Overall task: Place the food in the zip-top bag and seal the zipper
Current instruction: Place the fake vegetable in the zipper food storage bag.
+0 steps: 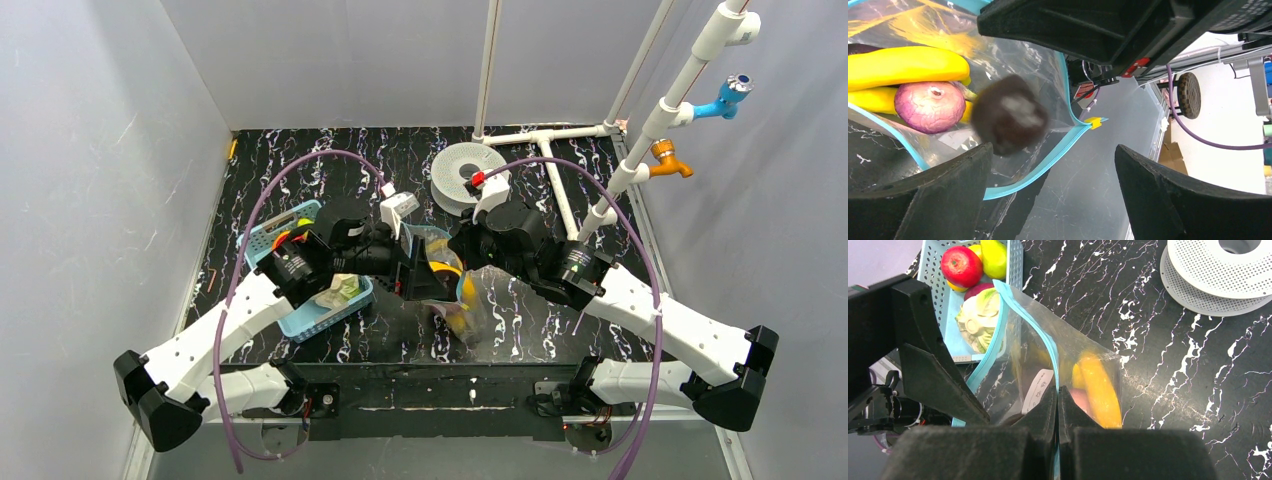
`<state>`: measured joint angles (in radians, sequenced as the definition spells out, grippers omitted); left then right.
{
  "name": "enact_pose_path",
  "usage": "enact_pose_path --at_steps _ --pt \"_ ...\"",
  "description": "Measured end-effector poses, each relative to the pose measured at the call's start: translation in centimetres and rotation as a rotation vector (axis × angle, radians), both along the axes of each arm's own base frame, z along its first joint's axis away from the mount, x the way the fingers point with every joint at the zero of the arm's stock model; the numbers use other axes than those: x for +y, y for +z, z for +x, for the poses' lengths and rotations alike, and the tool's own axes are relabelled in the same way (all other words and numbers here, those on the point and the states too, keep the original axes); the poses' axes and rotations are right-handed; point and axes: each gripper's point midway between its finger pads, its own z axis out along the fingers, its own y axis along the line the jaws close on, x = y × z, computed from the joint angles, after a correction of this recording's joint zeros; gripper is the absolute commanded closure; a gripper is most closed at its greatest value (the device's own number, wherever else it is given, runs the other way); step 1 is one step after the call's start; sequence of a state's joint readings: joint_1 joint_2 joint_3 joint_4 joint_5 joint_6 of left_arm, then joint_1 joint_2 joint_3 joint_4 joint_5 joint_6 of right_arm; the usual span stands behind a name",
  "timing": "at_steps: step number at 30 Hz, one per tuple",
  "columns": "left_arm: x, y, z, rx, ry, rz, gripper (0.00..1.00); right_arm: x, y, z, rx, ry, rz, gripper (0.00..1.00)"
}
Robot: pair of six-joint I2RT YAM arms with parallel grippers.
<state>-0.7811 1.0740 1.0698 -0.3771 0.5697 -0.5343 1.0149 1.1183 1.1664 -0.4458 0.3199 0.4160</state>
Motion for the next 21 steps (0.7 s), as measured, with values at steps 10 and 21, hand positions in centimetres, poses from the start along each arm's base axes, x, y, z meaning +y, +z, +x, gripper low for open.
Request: enact_pose_path --at_steps 10,21 --pt "0.8 1.0 0.3 -0.069 0.020 0.010 0.03 0.0 0.0 0.0 0.000 0.000 0.000 0.99" --pt "3.5 2.1 1.8 -0.196 0.168 0.061 0.03 0.0 -0.1 0.0 0.001 0.000 -0.001 0.99"
